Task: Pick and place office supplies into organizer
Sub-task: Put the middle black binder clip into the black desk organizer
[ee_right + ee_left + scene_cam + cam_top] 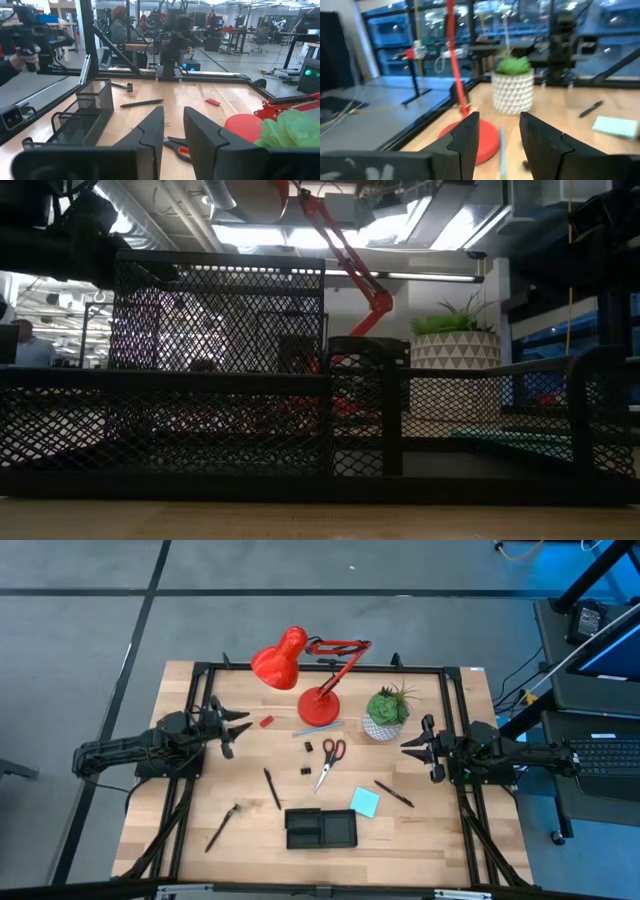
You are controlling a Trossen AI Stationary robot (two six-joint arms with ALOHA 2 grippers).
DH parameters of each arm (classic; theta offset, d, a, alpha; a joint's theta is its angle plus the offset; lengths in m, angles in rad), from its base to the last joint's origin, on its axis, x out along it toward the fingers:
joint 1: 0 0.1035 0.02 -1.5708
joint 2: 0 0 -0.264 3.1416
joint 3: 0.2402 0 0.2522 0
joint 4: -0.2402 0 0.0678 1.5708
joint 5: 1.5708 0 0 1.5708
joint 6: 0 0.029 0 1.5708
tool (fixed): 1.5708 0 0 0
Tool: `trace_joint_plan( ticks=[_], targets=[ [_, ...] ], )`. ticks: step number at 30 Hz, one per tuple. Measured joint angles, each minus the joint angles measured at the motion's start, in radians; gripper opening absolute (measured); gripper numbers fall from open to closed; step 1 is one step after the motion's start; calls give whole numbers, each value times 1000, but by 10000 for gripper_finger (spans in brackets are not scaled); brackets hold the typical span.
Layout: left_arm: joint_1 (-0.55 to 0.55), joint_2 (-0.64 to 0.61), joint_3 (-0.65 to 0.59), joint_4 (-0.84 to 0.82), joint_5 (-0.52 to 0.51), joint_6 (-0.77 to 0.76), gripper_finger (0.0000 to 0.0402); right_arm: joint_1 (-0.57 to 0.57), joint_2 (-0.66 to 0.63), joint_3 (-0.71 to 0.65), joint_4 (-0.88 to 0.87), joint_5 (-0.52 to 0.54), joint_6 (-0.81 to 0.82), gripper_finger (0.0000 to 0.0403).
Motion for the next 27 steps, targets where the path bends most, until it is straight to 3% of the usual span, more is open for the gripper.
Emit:
trace_joint_plan(
  ticks=[6, 10, 19, 27],
  targets=[
    [-34, 139, 1, 166, 100, -3, 136, 0, 0, 0, 0, 0, -3, 78],
    [-66, 283, 6, 264, 99, 0, 137, 0, 0, 0, 0, 0, -3, 78],
    [-126, 631, 183, 268, 95, 27, 163, 0, 0, 0, 0, 0, 0, 78],
    [-176, 842, 306, 269, 103, 28, 172, 0, 0, 0, 0, 0, 2, 78]
  ],
)
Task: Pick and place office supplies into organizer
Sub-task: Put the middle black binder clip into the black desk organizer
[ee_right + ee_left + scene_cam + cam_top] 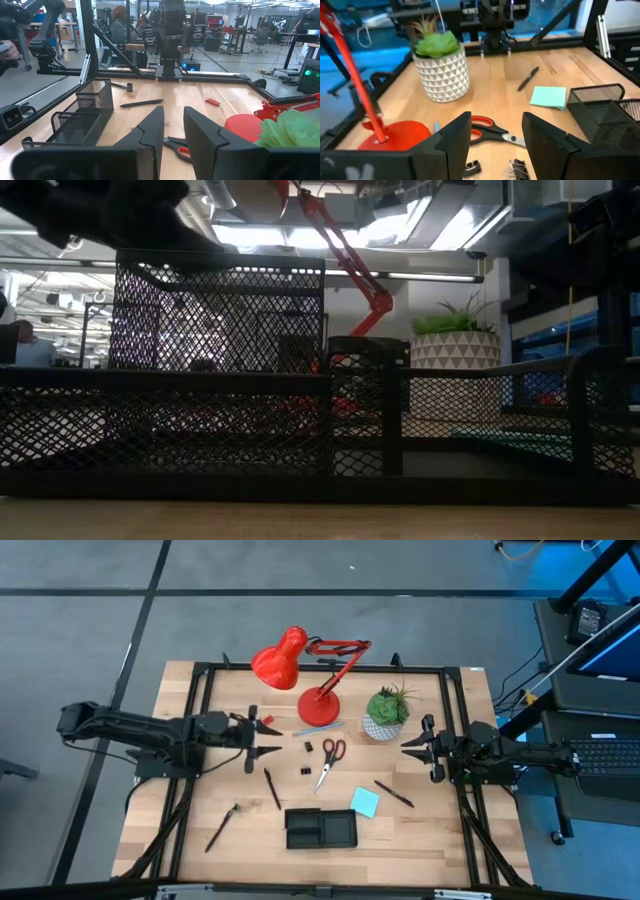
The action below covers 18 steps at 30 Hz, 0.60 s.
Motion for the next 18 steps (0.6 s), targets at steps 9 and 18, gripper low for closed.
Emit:
trace_joint_plan(
  ticks=[9, 18],
  targets=[
    [0, 229, 77, -2, -138, 133, 159, 0, 0, 0, 0, 0, -24, 78],
    [1, 435, 138, 14, -188, 285, 156, 0, 0, 0, 0, 0, -29, 78]
  ],
)
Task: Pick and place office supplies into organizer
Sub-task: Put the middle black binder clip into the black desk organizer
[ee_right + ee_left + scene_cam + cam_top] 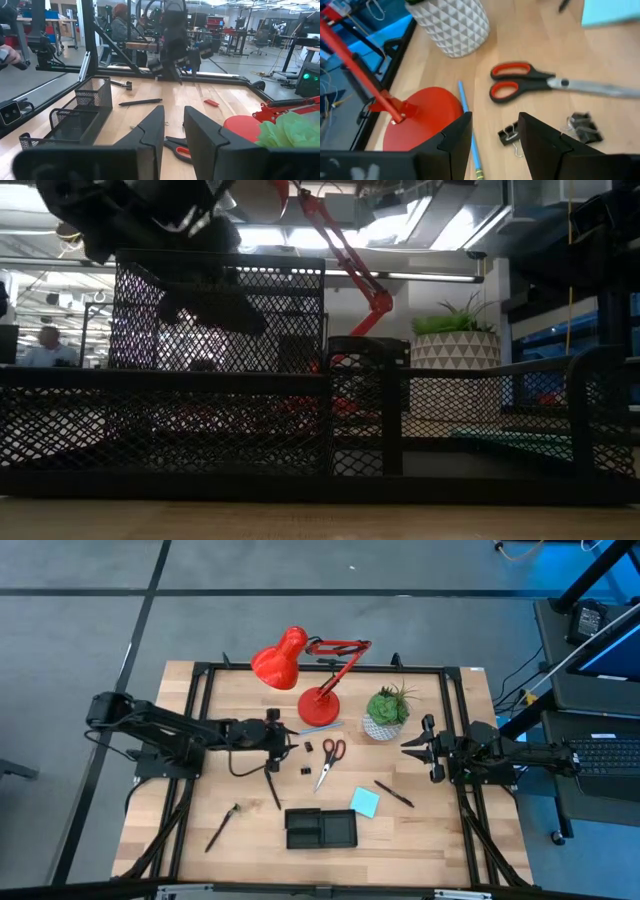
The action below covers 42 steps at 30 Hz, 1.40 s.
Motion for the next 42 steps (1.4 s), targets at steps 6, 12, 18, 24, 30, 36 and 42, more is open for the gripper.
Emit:
trace_joint_plan(
  ticks=[6, 12, 18, 24, 30, 36, 42],
  targets=[
    [0, 96, 1, 89, 0, 104, 155, 0, 0, 0, 0, 0, -2, 78],
    [0, 163, 1, 121, 0, 141, 155, 0, 0, 0, 0, 0, -3, 78],
    [0, 227, 1, 195, -2, 219, 149, 0, 0, 0, 0, 0, -3, 78],
    [0, 257, 1, 226, -31, 207, 148, 0, 0, 0, 0, 0, -3, 78],
    [-21, 256, 1, 224, -11, 43, 144, 0, 0, 0, 0, 0, -3, 78],
    [-51, 256, 1, 224, 90, -117, 141, 0, 0, 0, 0, 0, -3, 78],
    [-51, 256, 1, 224, 91, -375, 141, 0, 0, 0, 0, 0, -3, 78]
  ],
)
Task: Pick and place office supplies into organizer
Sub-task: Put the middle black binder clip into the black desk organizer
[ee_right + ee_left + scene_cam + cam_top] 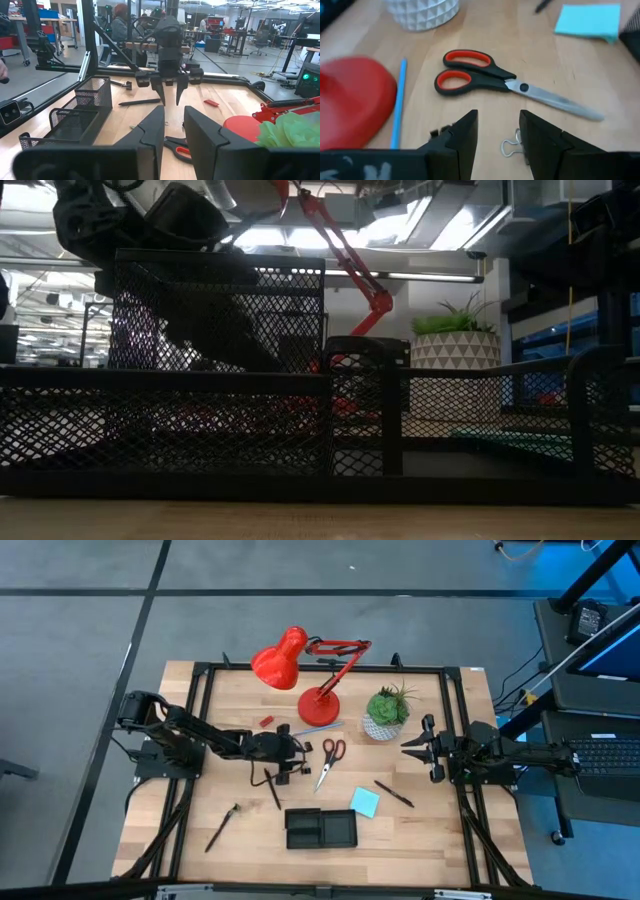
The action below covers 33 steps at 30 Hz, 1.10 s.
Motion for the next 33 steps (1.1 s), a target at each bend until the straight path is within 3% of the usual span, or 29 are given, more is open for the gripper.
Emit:
trace_joint_plan(
  ticks=[9, 20, 33],
  targets=[
    [-1, 0, 0, -6, 70, -232, 141, 0, 0, 0, 0, 0, 0, 78],
    [-1, 76, -1, -1, 57, -442, 141, 0, 0, 0, 0, 0, 0, 78],
    [-1, 190, -1, 114, 70, -473, 141, 0, 0, 0, 0, 0, 0, 78]
  ],
)
